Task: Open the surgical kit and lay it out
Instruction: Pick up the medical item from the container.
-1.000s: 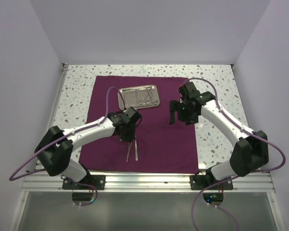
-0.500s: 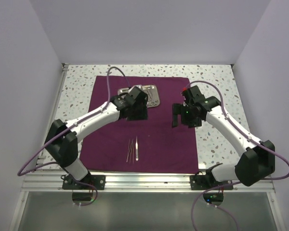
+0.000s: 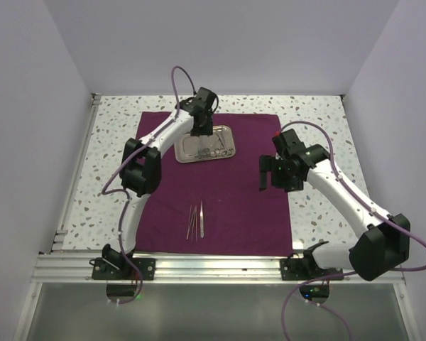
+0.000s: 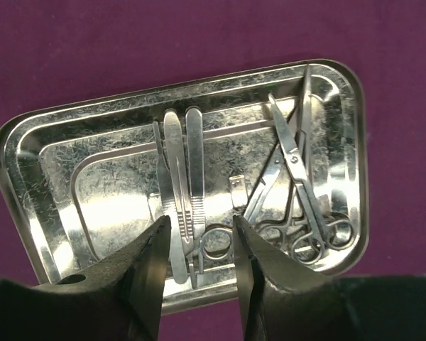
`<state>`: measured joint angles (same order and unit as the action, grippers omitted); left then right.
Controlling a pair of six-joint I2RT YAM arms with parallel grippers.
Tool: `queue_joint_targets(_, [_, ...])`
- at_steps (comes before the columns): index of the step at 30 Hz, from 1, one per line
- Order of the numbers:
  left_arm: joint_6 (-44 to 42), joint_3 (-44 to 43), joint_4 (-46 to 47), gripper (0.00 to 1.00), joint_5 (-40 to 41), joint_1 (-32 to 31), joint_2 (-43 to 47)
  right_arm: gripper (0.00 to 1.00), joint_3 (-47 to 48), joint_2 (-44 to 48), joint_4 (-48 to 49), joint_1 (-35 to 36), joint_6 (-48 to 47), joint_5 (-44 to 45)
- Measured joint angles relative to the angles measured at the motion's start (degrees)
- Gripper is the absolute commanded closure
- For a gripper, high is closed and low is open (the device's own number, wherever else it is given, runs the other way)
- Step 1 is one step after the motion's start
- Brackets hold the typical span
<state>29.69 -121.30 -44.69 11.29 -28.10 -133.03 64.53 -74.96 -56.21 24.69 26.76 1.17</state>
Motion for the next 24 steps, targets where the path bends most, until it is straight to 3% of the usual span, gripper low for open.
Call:
queue_joint_targets(15, [-2.9, 6.4, 1.9, 0.6, 0.5, 1.8, -2.0, 0.11, 1.9, -6.4, -0.8, 0.0, 0.0, 1.9])
queue_joint_targets(24, [-3.8, -1.9, 2.3, 0.6, 0.9, 3.5, -6.5, 0.11, 4.5, -7.7, -1.0, 0.0, -0.4, 2.1])
